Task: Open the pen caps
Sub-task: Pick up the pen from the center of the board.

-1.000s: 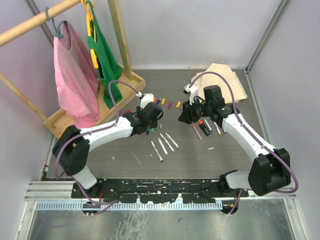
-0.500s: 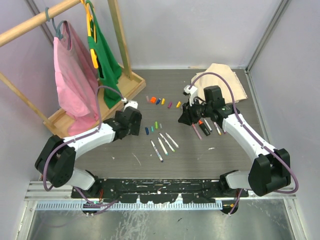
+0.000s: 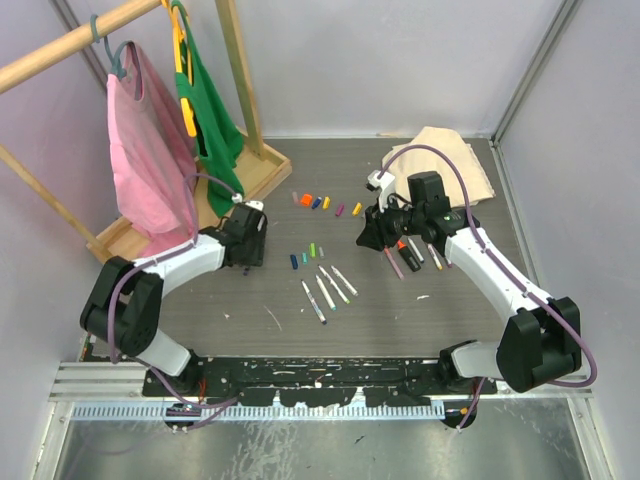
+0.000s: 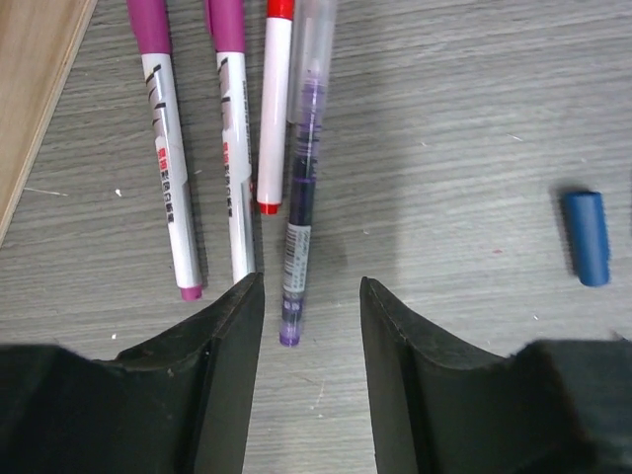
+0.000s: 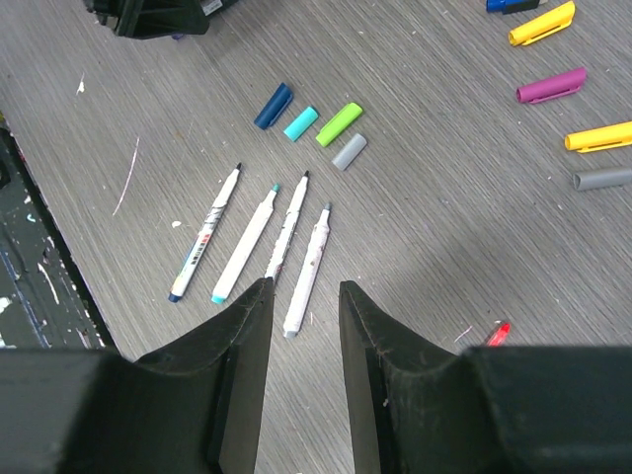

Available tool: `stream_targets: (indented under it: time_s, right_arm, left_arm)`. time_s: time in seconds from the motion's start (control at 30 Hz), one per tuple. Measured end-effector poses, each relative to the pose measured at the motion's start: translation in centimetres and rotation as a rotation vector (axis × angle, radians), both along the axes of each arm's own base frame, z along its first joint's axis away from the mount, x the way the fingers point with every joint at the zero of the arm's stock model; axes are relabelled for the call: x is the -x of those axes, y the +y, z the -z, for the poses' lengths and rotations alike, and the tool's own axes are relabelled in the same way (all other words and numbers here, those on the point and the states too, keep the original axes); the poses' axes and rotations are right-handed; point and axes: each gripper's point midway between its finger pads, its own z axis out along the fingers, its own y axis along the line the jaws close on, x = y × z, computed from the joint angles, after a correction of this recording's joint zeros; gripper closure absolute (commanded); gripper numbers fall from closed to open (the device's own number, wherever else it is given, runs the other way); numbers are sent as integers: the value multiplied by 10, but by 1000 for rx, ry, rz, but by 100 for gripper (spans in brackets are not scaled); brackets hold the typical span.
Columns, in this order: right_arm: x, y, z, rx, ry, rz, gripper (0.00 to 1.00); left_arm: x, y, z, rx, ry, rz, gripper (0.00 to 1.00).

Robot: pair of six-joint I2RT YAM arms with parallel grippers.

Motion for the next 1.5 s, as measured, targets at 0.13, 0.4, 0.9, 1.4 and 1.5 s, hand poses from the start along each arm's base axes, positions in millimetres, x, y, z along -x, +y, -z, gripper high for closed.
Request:
stream_targets:
  time_s: [0.13, 0.4, 0.9, 1.4, 1.5]
  right_arm:
    - [0, 0, 0, -2, 1, -3, 61]
    - [0, 0, 0, -3, 2, -1, 61]
    - [0, 0, 2, -5, 10, -4, 61]
    - [28, 19, -4, -134, 65, -150, 54]
    - [35, 21, -12, -180, 58, -176, 52]
  left_arm:
    - [-6, 6, 13, -10, 45, -17, 62]
    - [-5, 2, 26, 3, 98, 5, 77]
    - [-6, -11, 26, 77, 131, 31, 100]
    - [21, -81, -70, 551, -161, 180, 100]
    - [36, -104, -93, 674, -246, 248, 100]
